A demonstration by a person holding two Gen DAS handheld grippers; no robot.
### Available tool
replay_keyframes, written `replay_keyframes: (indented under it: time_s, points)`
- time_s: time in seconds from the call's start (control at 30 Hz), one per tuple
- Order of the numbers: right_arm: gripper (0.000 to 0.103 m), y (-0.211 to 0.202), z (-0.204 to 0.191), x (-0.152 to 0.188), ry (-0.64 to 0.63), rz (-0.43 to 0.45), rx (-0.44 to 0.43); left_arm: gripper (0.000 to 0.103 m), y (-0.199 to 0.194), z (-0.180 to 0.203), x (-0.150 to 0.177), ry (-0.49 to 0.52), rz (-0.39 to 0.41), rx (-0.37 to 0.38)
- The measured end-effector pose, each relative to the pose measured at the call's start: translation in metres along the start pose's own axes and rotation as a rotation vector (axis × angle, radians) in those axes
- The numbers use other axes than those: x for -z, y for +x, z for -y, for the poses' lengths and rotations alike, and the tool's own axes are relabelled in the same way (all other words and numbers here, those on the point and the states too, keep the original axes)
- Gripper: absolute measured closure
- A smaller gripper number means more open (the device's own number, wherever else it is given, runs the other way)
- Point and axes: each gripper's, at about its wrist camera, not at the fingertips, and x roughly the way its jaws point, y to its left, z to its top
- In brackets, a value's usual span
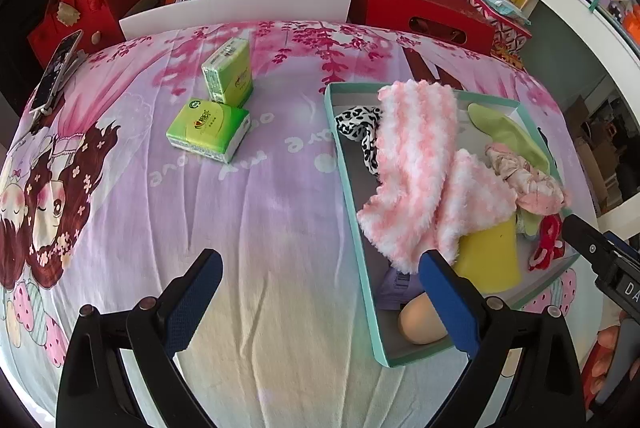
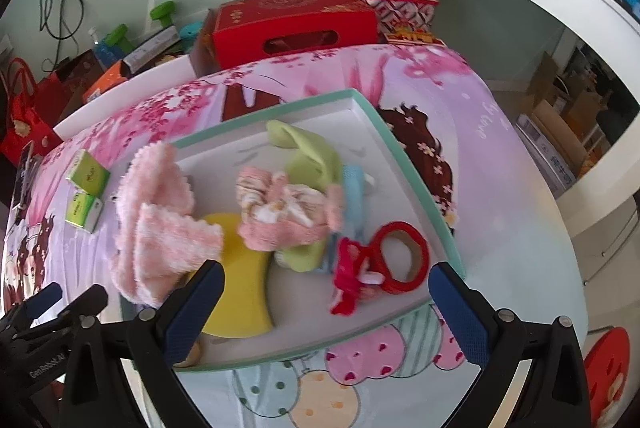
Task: Organize soft objects
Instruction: 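Withdraw both open tools from the tray toward the green tissue packets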
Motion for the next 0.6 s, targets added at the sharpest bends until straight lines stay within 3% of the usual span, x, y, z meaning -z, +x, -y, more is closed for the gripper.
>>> replay_keyframes:
  time_s: [0.23, 0.6]
  points:
    - [0.000, -0.007, -0.037, -0.005, -0.064, 0.029, -0.057, 0.004, -0.008, -0.024, -0.006, -0.064, 0.035, 0.002]
    - [0.000, 0.000, -0.103, -0.016, -0.145, 0.045, -0.196, 0.004, -0.016, -0.112, -0.021, -0.248, 0.074, -0.107]
